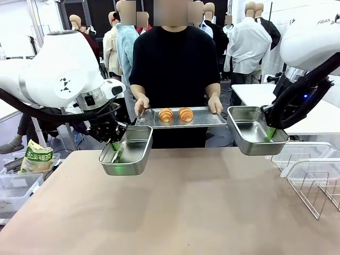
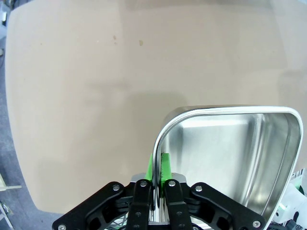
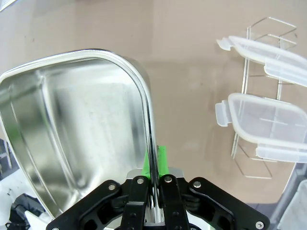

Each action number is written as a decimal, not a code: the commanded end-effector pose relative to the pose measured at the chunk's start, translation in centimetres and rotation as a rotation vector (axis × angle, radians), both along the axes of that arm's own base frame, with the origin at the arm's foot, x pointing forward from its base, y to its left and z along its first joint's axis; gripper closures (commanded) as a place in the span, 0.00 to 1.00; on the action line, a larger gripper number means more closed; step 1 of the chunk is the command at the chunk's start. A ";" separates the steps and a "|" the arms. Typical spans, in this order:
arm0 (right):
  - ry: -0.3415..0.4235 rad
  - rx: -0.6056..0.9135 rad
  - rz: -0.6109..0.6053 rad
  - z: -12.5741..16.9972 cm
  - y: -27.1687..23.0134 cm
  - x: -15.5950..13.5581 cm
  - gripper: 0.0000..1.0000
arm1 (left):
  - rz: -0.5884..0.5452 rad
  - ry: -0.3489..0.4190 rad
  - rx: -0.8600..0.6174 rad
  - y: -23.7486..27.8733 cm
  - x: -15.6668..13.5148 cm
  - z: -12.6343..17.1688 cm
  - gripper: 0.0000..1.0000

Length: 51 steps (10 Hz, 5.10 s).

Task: Place the bread in airtight containers.
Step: Once an object is inside an Airtight Container , place the container in the center of the table.

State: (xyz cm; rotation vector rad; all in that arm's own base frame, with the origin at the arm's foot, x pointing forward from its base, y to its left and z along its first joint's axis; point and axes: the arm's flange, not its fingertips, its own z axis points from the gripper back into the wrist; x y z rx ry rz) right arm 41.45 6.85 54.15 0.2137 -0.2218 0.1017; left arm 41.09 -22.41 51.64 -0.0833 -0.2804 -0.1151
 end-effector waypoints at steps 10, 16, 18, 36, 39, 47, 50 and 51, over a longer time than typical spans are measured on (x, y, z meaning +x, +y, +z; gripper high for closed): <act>-0.002 0.006 -0.006 0.1 -0.1 0.0 1.00 | 0.000 -0.001 -0.006 0.0 0.2 0.4 1.00; -0.002 0.006 -0.006 0.1 -0.1 0.0 1.00 | 0.000 -0.001 -0.006 0.0 0.2 0.4 1.00; -0.002 0.006 -0.006 0.1 -0.1 0.0 1.00 | 0.000 -0.001 -0.006 0.0 0.2 0.4 1.00; -0.002 0.006 -0.006 0.1 -0.1 0.0 1.00 | 0.000 -0.001 -0.006 0.0 0.2 0.4 1.00; -0.002 0.006 -0.006 0.1 -0.1 0.0 1.00 | 0.000 -0.001 -0.006 0.0 0.2 0.4 1.00; -0.002 0.006 -0.006 0.1 -0.1 0.0 1.00 | 0.000 -0.001 -0.006 0.0 0.2 0.4 1.00; -0.002 0.006 -0.006 0.1 -0.1 0.0 1.00 | 0.000 -0.001 -0.006 0.0 0.2 0.4 1.00; -0.002 0.006 -0.006 0.1 -0.1 0.0 1.00 | 0.000 -0.001 -0.006 0.0 0.2 0.4 1.00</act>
